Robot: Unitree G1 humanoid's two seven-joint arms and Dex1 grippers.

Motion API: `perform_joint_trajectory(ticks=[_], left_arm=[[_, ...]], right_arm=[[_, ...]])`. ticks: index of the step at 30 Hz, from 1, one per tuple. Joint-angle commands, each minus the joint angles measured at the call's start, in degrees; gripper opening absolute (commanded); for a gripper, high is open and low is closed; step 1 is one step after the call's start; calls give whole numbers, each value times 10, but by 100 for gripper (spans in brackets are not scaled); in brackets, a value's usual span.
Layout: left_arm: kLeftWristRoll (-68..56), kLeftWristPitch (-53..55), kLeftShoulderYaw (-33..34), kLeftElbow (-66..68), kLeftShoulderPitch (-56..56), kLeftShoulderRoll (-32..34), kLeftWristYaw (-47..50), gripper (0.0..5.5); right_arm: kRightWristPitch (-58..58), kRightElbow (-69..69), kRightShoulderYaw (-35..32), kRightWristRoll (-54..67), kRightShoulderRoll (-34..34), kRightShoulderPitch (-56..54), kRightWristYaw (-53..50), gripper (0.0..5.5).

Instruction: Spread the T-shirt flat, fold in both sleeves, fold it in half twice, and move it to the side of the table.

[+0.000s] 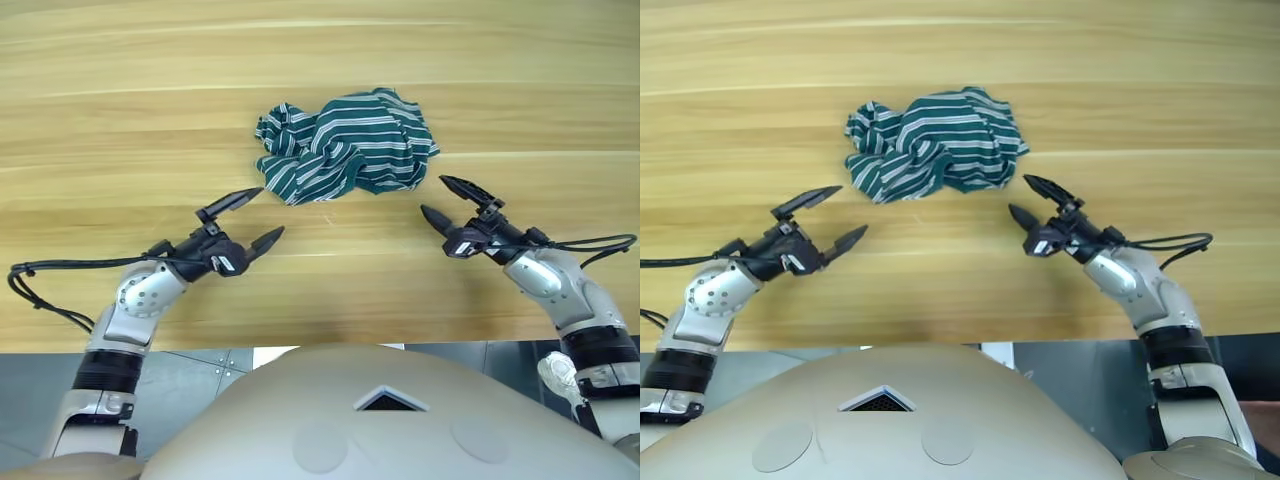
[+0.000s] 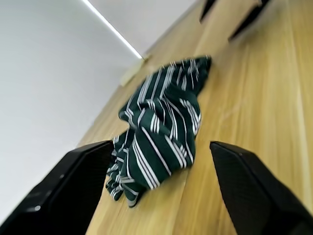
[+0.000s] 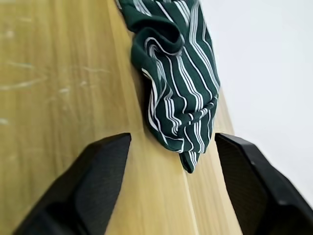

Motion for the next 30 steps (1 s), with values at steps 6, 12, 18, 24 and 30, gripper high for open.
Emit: perform_joint_trajectory(ticks=[6, 12, 18, 24, 30], left_arm=[[236, 74, -16, 27, -66, 4, 142, 370], [258, 84, -53, 29, -69, 1, 168, 370], [295, 108, -76, 63, -103, 0, 216, 370], [321, 128, -89, 72, -120, 5, 259, 370], [305, 113, -98, 61, -118, 5, 289, 365]], right_arm=[[47, 11, 10, -16, -8, -36, 32, 321], [43, 47, 56, -50, 14, -64, 23, 321], [39, 71, 96, -68, 31, -87, 4, 321], [39, 94, 113, -70, 31, -100, -16, 321], [40, 125, 122, -69, 32, -113, -36, 282]])
